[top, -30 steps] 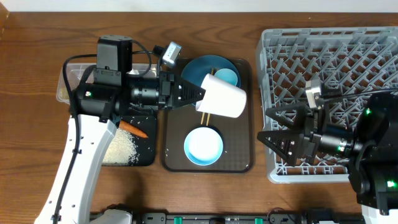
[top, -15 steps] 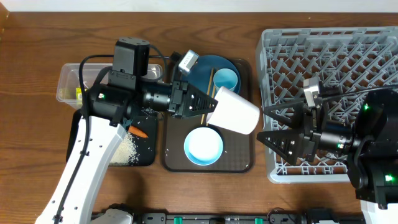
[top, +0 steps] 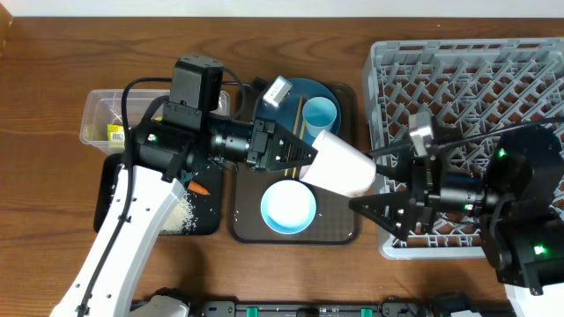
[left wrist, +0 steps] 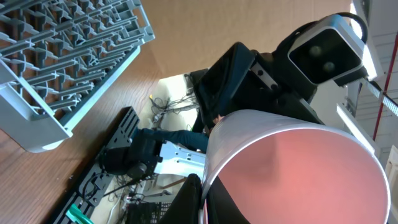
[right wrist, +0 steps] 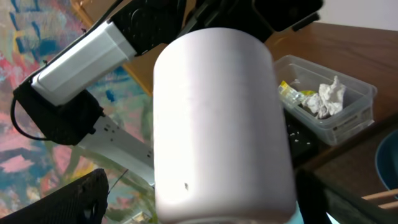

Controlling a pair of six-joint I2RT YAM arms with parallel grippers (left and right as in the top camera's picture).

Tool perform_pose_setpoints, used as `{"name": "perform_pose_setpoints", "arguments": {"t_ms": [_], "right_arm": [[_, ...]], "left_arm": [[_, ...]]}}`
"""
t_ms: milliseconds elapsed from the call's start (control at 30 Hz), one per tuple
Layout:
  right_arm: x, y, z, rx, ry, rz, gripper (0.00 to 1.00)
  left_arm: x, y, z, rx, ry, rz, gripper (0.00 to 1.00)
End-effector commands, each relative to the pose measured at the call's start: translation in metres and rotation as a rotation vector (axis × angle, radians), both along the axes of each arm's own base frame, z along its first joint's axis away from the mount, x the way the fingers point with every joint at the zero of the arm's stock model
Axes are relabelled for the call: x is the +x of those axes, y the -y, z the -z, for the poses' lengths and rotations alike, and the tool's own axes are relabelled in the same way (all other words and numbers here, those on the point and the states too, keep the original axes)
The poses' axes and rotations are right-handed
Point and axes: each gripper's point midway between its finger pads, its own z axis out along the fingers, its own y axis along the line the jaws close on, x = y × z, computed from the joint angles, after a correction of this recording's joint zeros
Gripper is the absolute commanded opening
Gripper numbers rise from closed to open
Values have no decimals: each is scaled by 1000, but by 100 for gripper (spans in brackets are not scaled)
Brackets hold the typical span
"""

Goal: Sort waste into correct bins and load items into the dishwasher rack
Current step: 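Grasp the pink cup with the right gripper and release the left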

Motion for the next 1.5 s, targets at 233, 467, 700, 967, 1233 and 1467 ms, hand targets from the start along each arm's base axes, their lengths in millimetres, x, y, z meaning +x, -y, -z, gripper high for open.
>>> {"name": "perform_pose_setpoints", "arguments": {"t_ms": [233, 467, 700, 967, 1233, 1467], "right_arm": [[0, -16, 6, -48, -8, 11, 84], [2, -17, 7, -50, -10, 11, 69], [4, -18, 1, -36, 30, 10, 61], [4, -18, -1, -34, 42, 12, 56], [14, -16, 2, -58, 71, 66, 55], [16, -15, 3, -62, 73, 73, 53]], "left_arm": [[0, 0, -6, -13, 28, 7, 6], [0, 0, -6, -12, 29, 7, 6], [0, 0, -6, -14, 42, 8, 6], [2, 0, -2, 2, 43, -6, 6], [3, -3, 19, 100, 37, -51, 6], [13, -8, 39, 206, 45, -119, 7]]}}
